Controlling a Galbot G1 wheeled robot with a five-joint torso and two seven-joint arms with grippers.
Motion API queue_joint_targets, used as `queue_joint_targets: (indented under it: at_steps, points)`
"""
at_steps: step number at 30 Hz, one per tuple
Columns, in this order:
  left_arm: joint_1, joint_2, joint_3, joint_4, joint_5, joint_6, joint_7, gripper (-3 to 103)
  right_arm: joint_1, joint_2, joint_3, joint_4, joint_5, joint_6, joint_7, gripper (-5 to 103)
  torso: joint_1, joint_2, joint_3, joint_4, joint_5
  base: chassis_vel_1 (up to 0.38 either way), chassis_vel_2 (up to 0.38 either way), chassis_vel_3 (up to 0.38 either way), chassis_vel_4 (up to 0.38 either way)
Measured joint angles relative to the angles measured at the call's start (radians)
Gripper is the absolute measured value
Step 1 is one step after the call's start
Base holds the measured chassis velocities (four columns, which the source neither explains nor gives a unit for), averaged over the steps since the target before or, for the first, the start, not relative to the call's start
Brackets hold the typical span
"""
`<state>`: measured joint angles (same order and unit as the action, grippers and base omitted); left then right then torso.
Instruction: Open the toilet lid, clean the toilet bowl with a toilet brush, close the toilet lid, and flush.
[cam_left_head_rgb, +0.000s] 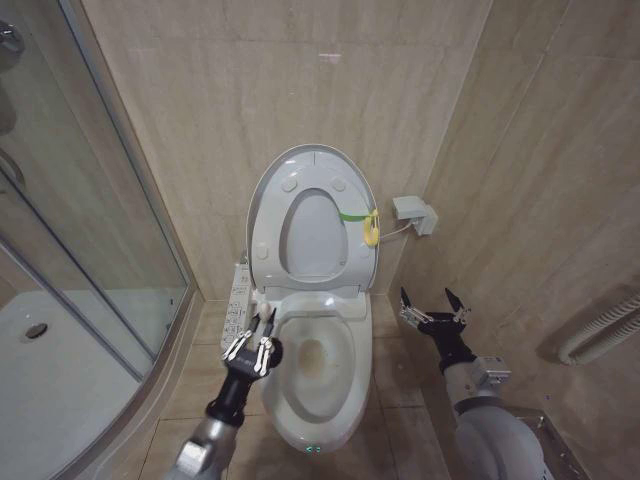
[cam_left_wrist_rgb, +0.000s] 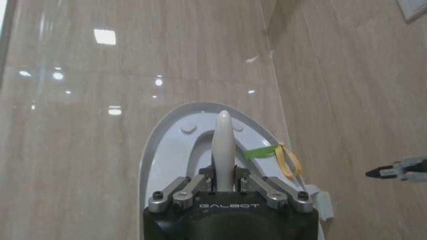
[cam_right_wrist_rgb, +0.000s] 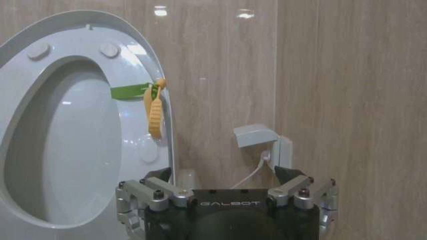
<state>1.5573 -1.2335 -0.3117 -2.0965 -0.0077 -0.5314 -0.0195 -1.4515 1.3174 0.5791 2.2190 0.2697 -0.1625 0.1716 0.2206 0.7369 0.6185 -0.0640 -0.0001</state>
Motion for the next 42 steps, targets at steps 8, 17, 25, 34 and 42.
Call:
queue_joint_targets:
  at_steps: [8,17,25,34,42]
  points:
    - [0.164,-0.024,-0.077,-0.079,0.056,-0.035,-0.03,19,0.0,0.0,0.0,0.0,0.0,0.0,0.0,100,0.0,0.0,0.0,0.0,0.0,0.0,0.0,0.0,0.0]
    - [0.178,-0.051,-0.14,0.068,0.051,-0.109,-0.065,19,0.0,0.0,0.0,0.0,0.0,0.0,0.0,100,0.0,0.0,0.0,0.0,-0.0001,0.0,0.0,0.0,0.0]
    - [0.131,-0.061,-0.155,0.222,0.015,-0.158,-0.093,19,0.0,0.0,0.0,0.0,0.0,0.0,0.0,100,0.0,0.0,0.0,0.0001,0.0,0.004,-0.004,-0.007,0.007]
    - [0.043,-0.055,-0.185,0.413,0.0,-0.173,-0.151,19,0.0,0.0,0.0,0.0,0.0,0.0,0.0,100,-0.001,0.0,0.0,0.0001,0.0,0.063,-0.083,-0.085,0.077]
    - [-0.08,-0.046,-0.209,0.619,-0.022,-0.172,-0.223,19,0.0,0.0,0.0,0.0,0.0,0.0,0.0,100,0.0,0.0,0.0,0.0002,-0.0003,0.002,-0.004,-0.004,0.008]
